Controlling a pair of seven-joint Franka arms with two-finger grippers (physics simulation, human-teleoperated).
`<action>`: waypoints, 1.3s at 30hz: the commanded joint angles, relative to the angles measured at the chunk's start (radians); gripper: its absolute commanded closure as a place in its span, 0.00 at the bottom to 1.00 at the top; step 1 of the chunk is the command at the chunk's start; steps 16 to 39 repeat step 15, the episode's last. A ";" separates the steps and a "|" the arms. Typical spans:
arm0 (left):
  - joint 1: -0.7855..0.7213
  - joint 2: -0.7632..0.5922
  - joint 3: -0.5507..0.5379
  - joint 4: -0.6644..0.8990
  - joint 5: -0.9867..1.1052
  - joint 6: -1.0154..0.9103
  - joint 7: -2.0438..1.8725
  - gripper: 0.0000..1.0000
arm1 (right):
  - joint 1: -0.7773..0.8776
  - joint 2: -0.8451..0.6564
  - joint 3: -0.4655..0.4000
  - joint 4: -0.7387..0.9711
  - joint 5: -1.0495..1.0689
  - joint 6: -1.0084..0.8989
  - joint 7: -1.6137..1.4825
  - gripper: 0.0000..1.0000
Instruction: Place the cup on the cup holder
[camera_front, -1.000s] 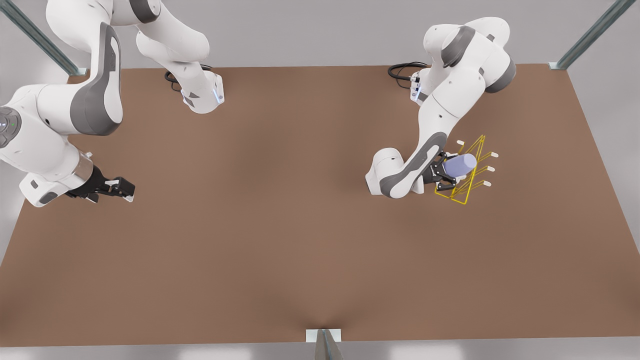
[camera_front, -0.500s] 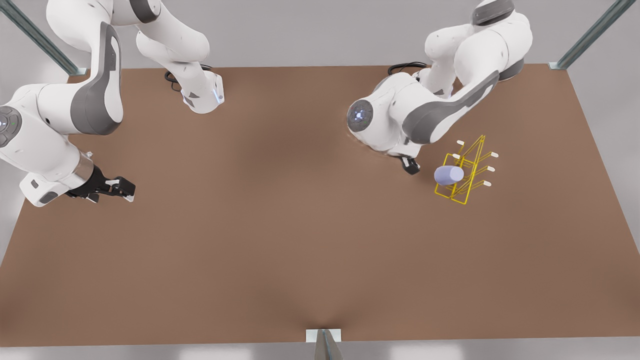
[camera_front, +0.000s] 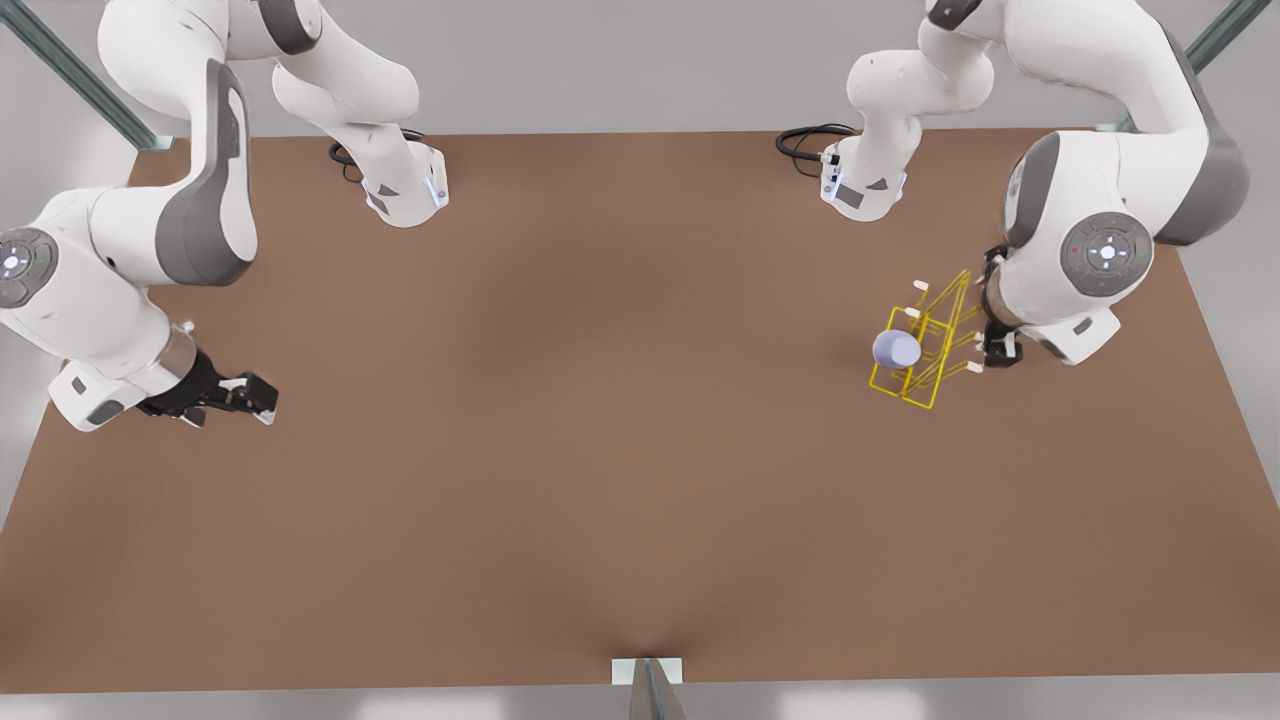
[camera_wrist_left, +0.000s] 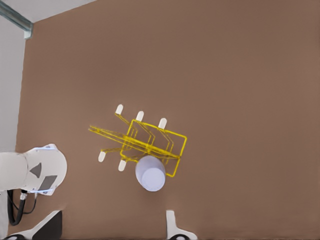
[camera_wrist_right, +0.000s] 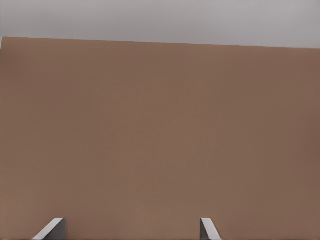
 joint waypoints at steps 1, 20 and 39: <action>-0.028 -0.060 0.062 -0.098 -0.161 0.292 1.627 0.00 | -0.006 0.006 0.000 0.001 -0.002 0.046 -0.003 0.00; -0.043 0.002 0.046 -0.041 -0.155 0.295 1.543 0.00 | -0.007 0.026 -0.006 0.006 -0.002 0.048 -0.005 0.00; -0.043 0.002 0.046 -0.041 -0.155 0.295 1.543 0.00 | -0.007 0.026 -0.006 0.006 -0.002 0.048 -0.005 0.00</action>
